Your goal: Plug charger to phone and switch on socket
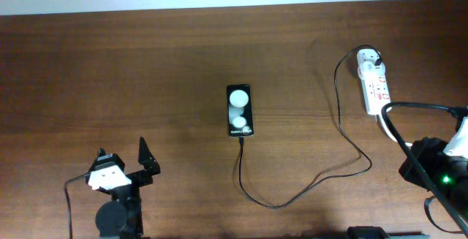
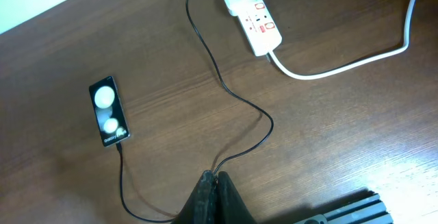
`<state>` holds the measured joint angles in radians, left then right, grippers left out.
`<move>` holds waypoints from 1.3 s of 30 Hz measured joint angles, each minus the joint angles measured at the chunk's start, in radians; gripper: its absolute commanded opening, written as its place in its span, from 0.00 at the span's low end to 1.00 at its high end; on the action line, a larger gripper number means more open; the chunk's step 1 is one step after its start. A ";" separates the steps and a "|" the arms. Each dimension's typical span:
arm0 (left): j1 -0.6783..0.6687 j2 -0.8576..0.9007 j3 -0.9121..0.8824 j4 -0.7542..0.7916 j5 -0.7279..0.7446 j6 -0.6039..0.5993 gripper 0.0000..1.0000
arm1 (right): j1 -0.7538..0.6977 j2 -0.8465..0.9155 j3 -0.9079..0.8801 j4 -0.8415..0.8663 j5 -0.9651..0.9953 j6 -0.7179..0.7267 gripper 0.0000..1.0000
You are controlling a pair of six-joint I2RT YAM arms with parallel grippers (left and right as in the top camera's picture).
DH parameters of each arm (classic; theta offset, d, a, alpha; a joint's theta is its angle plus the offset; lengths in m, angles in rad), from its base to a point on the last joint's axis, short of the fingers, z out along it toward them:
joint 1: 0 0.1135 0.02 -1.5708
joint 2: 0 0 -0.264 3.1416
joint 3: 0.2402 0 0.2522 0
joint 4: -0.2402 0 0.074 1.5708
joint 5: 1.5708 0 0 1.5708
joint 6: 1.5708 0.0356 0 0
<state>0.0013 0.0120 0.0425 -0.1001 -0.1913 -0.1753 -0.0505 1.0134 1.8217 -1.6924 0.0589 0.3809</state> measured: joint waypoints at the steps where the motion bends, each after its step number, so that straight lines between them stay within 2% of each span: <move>1: 0.000 0.000 0.000 0.006 0.016 0.014 0.99 | 0.000 0.000 0.000 0.000 0.000 0.000 0.04; 14: 0.000 0.000 0.000 -0.029 0.034 0.030 0.99 | 0.000 0.000 0.000 0.000 0.000 0.000 0.04; 18: 0.000 -0.001 -0.017 0.028 0.035 0.031 0.99 | 0.000 0.000 0.000 0.000 0.000 0.000 0.04; 33: 0.000 -0.001 -0.026 0.031 0.035 0.034 0.99 | 0.000 -0.005 0.000 0.000 0.000 0.000 0.04; 39: 0.000 -0.001 -0.026 0.030 0.035 0.034 0.99 | 0.000 -0.033 0.000 0.000 0.000 -0.077 0.04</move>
<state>0.0013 0.0113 0.0166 -0.0700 -0.1566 -0.1413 -0.0505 0.9802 1.8217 -1.6924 0.0589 0.3035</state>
